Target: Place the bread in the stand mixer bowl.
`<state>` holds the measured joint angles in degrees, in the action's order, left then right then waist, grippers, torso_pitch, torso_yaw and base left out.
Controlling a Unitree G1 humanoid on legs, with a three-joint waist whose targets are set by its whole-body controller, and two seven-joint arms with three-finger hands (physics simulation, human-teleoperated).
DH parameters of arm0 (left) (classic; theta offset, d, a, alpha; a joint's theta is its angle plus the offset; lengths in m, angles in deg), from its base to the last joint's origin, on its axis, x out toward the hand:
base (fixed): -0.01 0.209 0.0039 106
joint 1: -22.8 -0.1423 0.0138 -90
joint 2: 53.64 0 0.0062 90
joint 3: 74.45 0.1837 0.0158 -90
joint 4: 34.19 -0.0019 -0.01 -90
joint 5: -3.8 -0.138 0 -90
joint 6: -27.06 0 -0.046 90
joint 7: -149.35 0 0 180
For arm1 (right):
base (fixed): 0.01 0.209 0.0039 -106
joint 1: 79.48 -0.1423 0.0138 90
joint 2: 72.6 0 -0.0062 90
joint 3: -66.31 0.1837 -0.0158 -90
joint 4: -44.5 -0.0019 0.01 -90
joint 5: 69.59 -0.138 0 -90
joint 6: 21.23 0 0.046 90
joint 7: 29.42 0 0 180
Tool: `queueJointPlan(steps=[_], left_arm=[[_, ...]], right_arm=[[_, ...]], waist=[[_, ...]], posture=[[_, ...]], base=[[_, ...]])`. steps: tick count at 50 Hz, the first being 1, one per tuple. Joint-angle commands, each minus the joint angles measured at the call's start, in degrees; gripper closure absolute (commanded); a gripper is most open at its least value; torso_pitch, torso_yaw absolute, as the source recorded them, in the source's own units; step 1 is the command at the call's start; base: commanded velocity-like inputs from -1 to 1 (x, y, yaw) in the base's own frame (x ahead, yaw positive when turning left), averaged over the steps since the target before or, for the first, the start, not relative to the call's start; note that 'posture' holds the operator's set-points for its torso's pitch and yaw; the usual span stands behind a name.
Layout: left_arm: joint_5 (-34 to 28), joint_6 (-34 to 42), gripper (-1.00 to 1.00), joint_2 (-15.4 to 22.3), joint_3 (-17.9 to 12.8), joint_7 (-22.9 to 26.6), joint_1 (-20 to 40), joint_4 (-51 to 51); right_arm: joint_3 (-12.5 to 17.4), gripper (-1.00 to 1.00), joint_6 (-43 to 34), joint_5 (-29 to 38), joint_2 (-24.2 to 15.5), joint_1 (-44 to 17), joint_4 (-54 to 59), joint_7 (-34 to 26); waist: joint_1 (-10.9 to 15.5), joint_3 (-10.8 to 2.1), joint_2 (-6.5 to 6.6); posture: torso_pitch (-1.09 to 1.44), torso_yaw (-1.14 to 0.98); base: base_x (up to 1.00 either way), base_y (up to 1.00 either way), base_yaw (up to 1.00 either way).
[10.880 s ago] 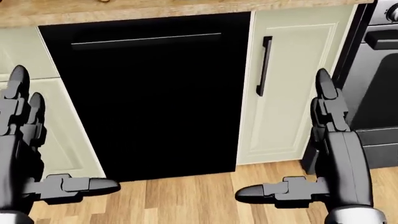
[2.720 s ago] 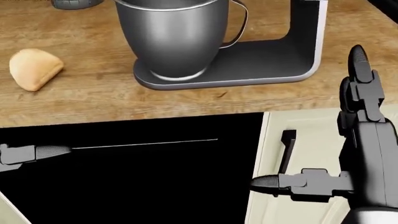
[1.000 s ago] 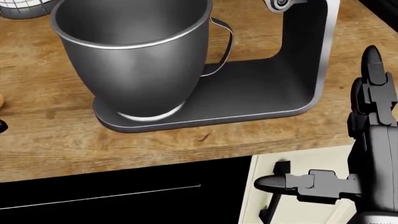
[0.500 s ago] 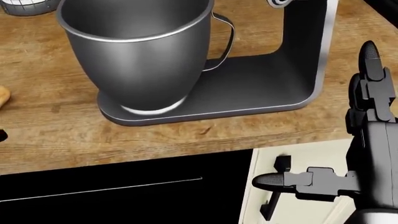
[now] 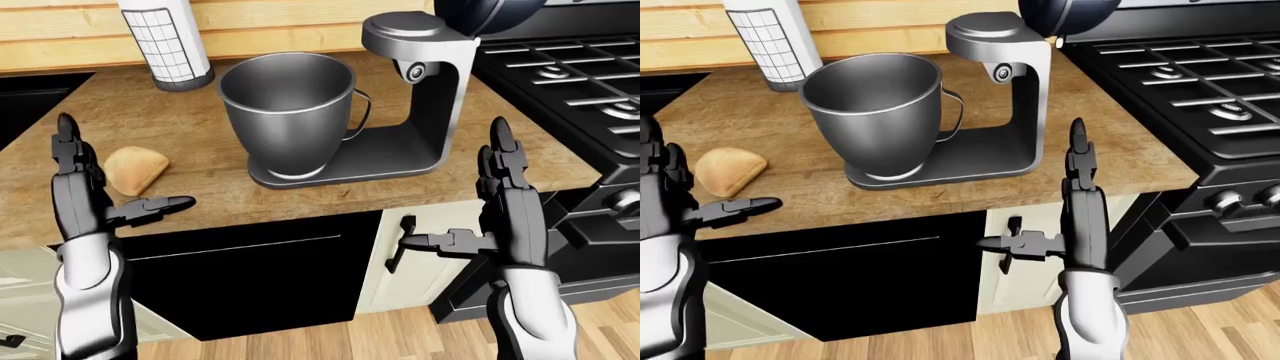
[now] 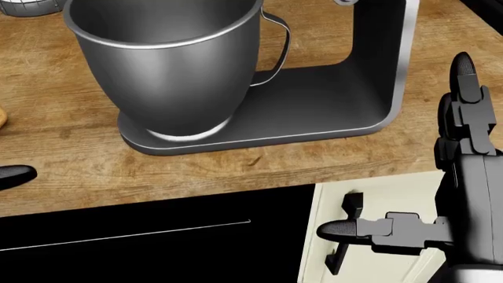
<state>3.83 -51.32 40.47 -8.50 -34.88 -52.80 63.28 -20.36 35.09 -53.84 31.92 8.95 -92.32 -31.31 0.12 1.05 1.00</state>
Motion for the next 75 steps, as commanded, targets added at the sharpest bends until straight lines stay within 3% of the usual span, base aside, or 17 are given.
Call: queueJointPlan(steps=[1,11,38,55,66,67,68,70,75], left_arm=[[-0.5,-2.7,-1.00,1.1,-0.3,-0.6,1.5,1.3],[-0.5,-4.0,-1.00,1.6,-0.1,-1.1,2.2,-0.8],[-2.3,-13.0,-1.00,7.0,2.1,-4.6,10.0,-19.5],[-2.5,-18.7,-1.00,6.8,3.9,-5.3,10.9,-28.7],[-1.6,-18.6,-0.99,7.1,4.4,-4.9,11.6,-30.5],[-1.5,-18.2,-0.82,7.2,4.3,-4.8,11.7,-30.3],[-1.5,-18.1,-0.82,7.2,4.3,-4.8,11.7,-30.2],[-1.2,-18.7,-0.36,7.0,4.4,-4.7,11.6,-30.9],[-0.8,-19.1,0.01,6.8,4.4,-4.6,11.3,-31.5]], right_arm=[[0.0,-1.00,1.7,0.2,-0.1,-0.9,-2.0,0.3],[-0.2,-1.00,1.8,0.2,-0.1,-0.9,-1.9,0.2],[-0.5,-1.00,2.6,0.0,-0.1,-1.0,-1.2,0.1],[-0.3,-1.00,3.0,-0.5,-0.1,-1.0,-1.3,0.0],[-0.6,-1.00,3.4,-0.6,0.0,-0.8,-1.7,-0.1],[-0.6,-1.00,3.3,-0.6,-0.1,-0.8,-1.8,-0.2],[-0.6,-1.00,3.3,-0.6,-0.1,-0.8,-1.8,-0.2],[-0.6,-1.00,3.5,-0.6,-0.1,-0.8,-1.8,-0.2],[-0.7,-1.00,3.1,-0.4,-0.1,-1.0,-2.3,-0.4]], waist=[[0.0,-1.02,0.25],[-0.1,-1.18,0.26],[-0.3,-1.20,0.63],[-0.3,-1.24,0.70],[-0.3,-1.39,0.90],[-0.3,-1.41,0.92],[-0.3,-1.41,0.94],[-0.3,-1.37,0.94],[-0.2,-1.37,0.98]], posture=[[0.00,0.00],[0.00,0.00],[0.00,0.00],[0.00,0.00],[0.00,0.00],[0.00,0.00],[0.00,0.00],[0.00,0.00],[0.00,0.00]], base=[[0.00,0.00,0.00],[0.00,0.00,0.00],[0.00,0.00,0.00],[0.00,0.00,0.00],[0.00,0.00,0.00],[0.00,0.00,0.00],[0.00,0.00,0.00],[0.00,0.00,0.00],[0.00,0.00,0.00]])
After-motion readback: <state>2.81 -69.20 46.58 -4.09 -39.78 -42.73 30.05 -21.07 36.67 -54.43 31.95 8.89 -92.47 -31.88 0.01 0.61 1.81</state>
